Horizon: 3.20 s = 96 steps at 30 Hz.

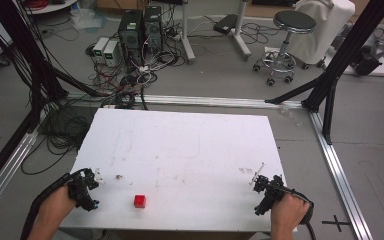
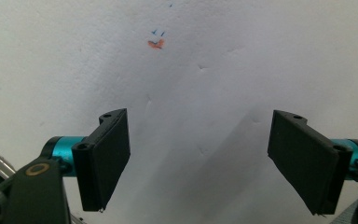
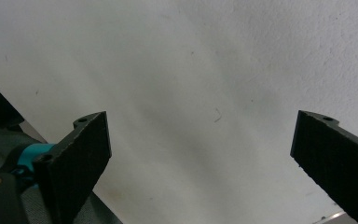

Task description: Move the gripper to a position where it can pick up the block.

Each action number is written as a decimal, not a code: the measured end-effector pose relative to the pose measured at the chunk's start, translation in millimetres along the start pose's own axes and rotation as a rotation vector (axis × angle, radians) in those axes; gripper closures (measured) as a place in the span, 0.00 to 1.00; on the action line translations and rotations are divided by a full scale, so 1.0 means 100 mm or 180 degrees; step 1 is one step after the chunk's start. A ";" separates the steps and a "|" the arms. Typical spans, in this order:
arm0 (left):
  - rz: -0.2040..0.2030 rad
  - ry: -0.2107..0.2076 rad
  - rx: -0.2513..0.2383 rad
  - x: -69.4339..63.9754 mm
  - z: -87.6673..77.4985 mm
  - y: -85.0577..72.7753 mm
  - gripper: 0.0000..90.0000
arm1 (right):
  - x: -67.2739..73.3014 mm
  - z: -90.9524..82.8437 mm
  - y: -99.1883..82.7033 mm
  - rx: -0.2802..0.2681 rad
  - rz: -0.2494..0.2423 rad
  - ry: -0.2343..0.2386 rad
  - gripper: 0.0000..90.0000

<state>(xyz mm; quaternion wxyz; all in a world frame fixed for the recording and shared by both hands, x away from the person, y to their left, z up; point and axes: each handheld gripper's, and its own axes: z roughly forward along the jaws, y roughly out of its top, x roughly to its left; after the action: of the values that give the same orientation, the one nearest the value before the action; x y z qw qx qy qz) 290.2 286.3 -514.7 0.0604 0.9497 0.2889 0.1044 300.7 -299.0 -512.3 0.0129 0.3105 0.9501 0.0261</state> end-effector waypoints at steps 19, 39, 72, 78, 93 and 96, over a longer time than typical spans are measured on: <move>-0.0010 0.0011 -0.0027 0.01 0.00 -0.01 0.24 | 0.02 -0.01 0.02 -0.0011 -0.0014 0.0007 0.05; 0.0043 0.0011 -0.0049 0.01 -0.01 -0.02 0.24 | 0.04 0.00 0.03 -0.0040 -0.0060 0.0024 0.05; 0.0631 -0.0085 -0.0092 0.01 -0.17 0.23 0.23 | 0.06 -0.03 0.02 -0.0123 -0.0045 0.0022 0.05; 0.0846 -0.0105 -0.0101 -0.04 -0.23 0.36 0.23 | 0.06 -0.03 0.02 -0.0122 -0.0073 0.0030 0.05; 0.1409 -0.0254 -0.0048 -0.18 -0.33 0.69 0.23 | 0.06 -0.03 0.03 -0.0137 -0.0088 0.0030 0.05; 0.1498 -0.0276 -0.0038 -0.22 -0.32 0.74 0.23 | 0.05 -0.03 0.03 -0.0147 -0.0098 0.0030 0.05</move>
<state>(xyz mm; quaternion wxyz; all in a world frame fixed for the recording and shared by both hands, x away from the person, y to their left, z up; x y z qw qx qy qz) 304.5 214.5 -474.1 0.0525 0.9941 0.0561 0.0764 298.3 -293.3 -508.9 0.0160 0.2954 0.9540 0.0494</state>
